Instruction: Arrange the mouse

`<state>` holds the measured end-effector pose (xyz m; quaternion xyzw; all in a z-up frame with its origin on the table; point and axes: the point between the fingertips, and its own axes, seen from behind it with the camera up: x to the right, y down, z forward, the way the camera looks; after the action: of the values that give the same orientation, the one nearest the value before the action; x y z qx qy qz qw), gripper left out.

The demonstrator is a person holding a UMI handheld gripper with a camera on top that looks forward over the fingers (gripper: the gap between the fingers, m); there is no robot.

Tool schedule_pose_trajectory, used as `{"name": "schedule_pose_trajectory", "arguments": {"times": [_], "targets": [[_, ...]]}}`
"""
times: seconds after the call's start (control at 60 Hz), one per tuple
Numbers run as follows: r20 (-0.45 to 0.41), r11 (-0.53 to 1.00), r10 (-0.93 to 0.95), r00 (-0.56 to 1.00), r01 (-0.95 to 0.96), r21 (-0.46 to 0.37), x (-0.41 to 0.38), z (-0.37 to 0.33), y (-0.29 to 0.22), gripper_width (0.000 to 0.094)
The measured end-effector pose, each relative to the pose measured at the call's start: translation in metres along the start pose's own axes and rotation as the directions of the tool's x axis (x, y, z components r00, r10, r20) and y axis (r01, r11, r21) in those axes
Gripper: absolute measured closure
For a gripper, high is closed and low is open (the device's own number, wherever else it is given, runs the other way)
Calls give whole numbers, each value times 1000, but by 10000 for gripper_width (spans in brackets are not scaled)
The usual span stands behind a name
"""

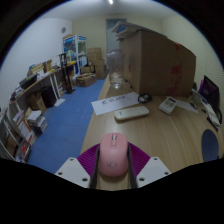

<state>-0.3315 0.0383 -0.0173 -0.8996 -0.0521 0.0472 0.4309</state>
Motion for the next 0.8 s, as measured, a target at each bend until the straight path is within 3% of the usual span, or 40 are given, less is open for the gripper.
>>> {"name": "schedule_pose_trajectory", "arguments": {"times": [0.217,0.317,0.4,0.467,0.567,0.65,0.7,0.8], "targets": [[67,998,-55,996,56,-20,-13,-21,-4,579],[159,984,-153,975,134,121,-18,-82,-62,582],[167,955,-208,964,164,246,15,-138,-125,587],[113,912,-233,966,177,370,72,-186,-178,586],[16,895,-143,990,123,429,190,-226,-211,589],[-81,919,-84,993,109,380,290,-216,-187,588],[-96,945,-38,995,67,321,343,-193,-149,589],[-118,989,27,993,-9,150,404,-147,-63,587]]}}
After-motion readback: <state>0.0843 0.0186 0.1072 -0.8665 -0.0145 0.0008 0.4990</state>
